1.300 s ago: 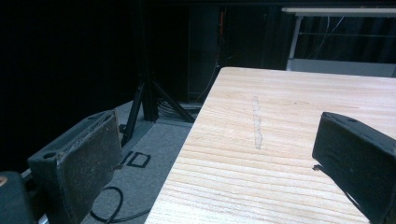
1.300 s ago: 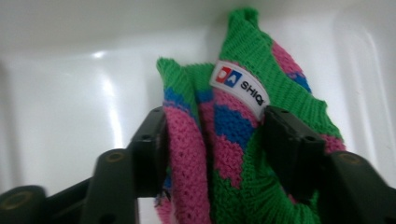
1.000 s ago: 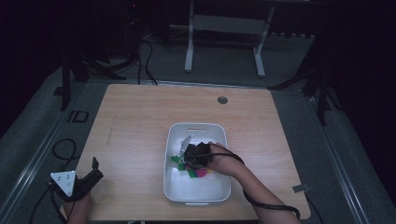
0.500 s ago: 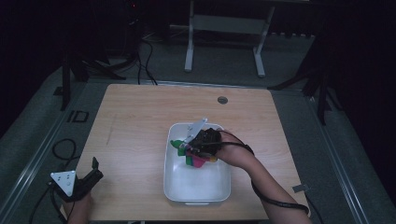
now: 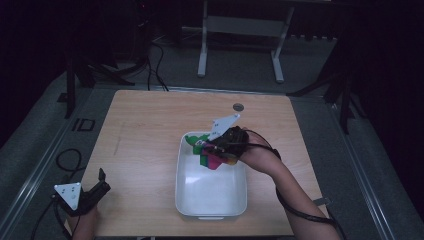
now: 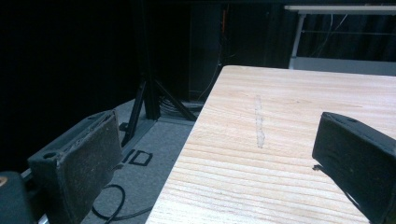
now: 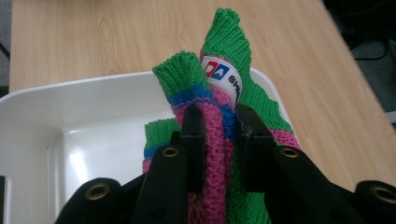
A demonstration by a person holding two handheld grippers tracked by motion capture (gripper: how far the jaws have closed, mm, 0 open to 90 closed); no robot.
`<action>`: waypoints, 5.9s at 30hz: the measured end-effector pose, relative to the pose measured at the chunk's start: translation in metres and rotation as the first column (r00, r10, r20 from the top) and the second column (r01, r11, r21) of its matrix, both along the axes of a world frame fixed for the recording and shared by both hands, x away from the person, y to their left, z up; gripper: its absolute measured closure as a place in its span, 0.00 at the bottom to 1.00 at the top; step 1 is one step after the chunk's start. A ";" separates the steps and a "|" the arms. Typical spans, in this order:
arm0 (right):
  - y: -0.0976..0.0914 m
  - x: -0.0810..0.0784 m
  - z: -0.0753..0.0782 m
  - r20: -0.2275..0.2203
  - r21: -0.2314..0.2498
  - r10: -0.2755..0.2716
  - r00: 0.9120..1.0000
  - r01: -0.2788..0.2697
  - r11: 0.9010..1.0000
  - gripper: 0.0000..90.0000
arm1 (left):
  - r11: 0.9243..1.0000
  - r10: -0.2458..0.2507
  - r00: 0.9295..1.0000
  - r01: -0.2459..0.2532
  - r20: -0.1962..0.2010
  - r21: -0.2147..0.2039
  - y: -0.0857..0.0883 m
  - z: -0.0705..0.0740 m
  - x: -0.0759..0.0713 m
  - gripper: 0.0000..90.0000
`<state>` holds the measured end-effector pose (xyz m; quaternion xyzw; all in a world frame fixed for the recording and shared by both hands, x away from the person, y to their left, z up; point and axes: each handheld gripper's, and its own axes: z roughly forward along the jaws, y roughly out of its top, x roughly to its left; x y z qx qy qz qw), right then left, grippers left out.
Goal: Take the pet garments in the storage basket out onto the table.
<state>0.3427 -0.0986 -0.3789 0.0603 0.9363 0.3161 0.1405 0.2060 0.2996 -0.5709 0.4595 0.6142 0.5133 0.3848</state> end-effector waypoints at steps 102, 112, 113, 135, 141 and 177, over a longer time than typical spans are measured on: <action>-0.198 0.054 -0.098 -0.203 0.182 -0.531 0.823 0.565 0.805 0.22 | 1.000 0.006 1.000 -0.006 -0.001 0.006 -0.001 0.000 0.000 0.02; -0.234 0.035 -0.105 -0.204 0.222 -0.581 0.788 0.616 0.756 0.12 | 1.000 0.008 1.000 -0.008 0.001 0.010 -0.001 0.000 0.000 0.02; -0.239 0.031 -0.107 -0.201 0.232 -0.591 0.781 0.624 0.746 0.12 | 1.000 0.008 1.000 -0.008 0.002 0.010 -0.001 0.000 0.000 0.02; -0.292 -0.021 -0.143 -0.160 0.299 -0.749 0.643 0.755 0.584 0.12 | 1.000 0.009 1.000 -0.009 0.002 0.011 -0.001 0.000 0.000 0.02; -0.297 -0.038 -0.152 -0.121 0.328 -0.778 0.616 0.765 0.554 0.12 | 1.000 0.008 1.000 -0.008 0.002 0.010 -0.001 0.000 0.000 0.02; -0.309 -0.086 -0.178 -0.085 0.541 -0.879 0.468 0.763 0.354 0.14 | 1.000 0.005 1.000 -0.005 0.004 0.012 -0.002 0.000 0.000 0.02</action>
